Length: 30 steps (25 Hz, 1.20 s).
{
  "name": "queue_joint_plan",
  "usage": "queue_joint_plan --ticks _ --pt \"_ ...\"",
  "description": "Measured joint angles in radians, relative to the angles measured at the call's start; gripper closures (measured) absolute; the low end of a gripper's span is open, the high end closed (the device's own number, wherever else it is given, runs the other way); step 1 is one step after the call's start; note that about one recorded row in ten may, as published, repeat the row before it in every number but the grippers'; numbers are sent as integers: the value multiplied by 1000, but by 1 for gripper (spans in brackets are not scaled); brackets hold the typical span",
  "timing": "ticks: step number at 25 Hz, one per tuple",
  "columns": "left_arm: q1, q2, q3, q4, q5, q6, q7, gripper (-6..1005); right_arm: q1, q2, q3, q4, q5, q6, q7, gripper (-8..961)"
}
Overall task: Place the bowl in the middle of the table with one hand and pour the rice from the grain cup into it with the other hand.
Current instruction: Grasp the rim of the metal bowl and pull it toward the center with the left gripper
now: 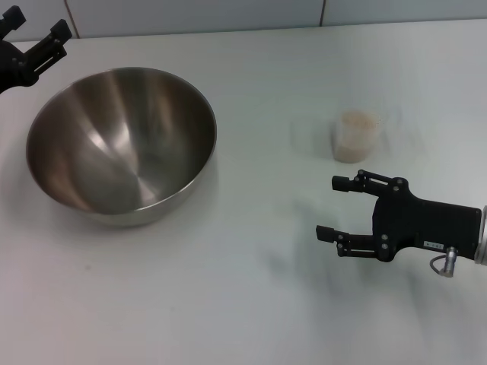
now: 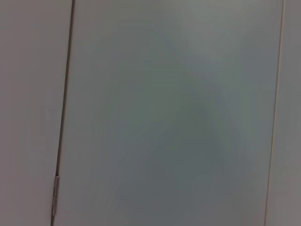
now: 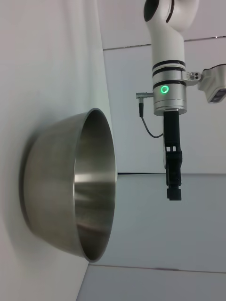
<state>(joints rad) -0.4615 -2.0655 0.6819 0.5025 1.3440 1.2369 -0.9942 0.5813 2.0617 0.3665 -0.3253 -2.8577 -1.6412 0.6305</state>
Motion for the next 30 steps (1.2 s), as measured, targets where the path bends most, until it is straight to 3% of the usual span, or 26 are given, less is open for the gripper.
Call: queue_joint_plan --ticks 6,7,14,20,26,30 --pt "1 3 12 18 18 -11 -28 228 0 0 -4 0 0 2 0 121" --pt "9 4 48 115 127 -67 -173 229 0 0 -4 0 0 2 0 121" --pt "-4 6 62 286 464 -126 -487 236 0 -1 -6 0 0 3 0 121" --pt "-46 5 62 363 712 -131 -673 243 0 -3 -6 0 0 3 0 121" --pt "-71 5 61 405 834 -121 -779 249 1 -3 -8 0 0 4 0 121" --pt "-106 5 68 448 991 -90 -884 253 2 -3 -8 0 0 4 0 121"
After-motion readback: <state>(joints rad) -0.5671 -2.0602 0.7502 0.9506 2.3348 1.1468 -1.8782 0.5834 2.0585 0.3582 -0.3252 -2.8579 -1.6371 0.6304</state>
